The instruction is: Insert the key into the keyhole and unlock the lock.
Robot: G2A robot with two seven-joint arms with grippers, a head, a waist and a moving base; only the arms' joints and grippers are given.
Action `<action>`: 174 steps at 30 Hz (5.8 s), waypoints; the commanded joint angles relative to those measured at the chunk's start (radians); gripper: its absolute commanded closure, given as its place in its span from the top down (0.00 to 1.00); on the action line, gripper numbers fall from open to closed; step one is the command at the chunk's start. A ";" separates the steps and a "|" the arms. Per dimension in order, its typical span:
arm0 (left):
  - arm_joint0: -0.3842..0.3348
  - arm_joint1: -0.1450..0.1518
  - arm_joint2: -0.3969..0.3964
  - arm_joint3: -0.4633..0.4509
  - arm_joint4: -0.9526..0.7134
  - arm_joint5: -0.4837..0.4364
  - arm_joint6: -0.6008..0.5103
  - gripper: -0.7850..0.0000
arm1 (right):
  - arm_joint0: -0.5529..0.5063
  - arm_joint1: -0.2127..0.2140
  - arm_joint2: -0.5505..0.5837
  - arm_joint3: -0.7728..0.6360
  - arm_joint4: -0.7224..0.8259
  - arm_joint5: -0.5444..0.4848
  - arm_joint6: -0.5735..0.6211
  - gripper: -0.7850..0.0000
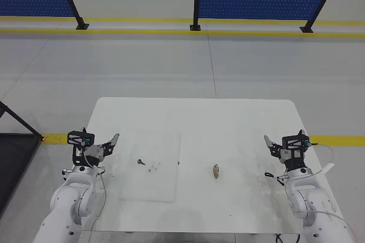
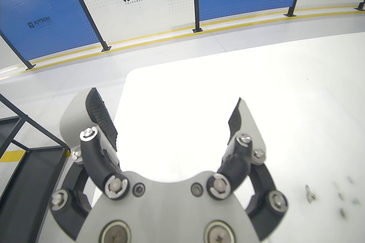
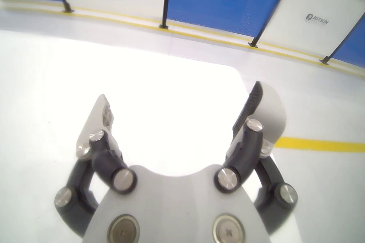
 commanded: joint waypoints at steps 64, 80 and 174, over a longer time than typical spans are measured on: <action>-0.263 0.027 0.058 -0.214 -0.487 0.013 -1.416 1.00 | 0.000 0.000 0.000 0.000 0.000 0.000 0.000 1.00; -0.251 0.038 0.078 -0.194 -0.536 0.019 -1.381 0.55 | 0.000 0.000 0.000 0.000 0.000 0.000 0.000 1.00; -0.312 0.092 0.153 -0.235 -0.733 0.083 -1.215 0.00 | 0.000 0.000 0.000 0.000 0.000 0.000 0.000 1.00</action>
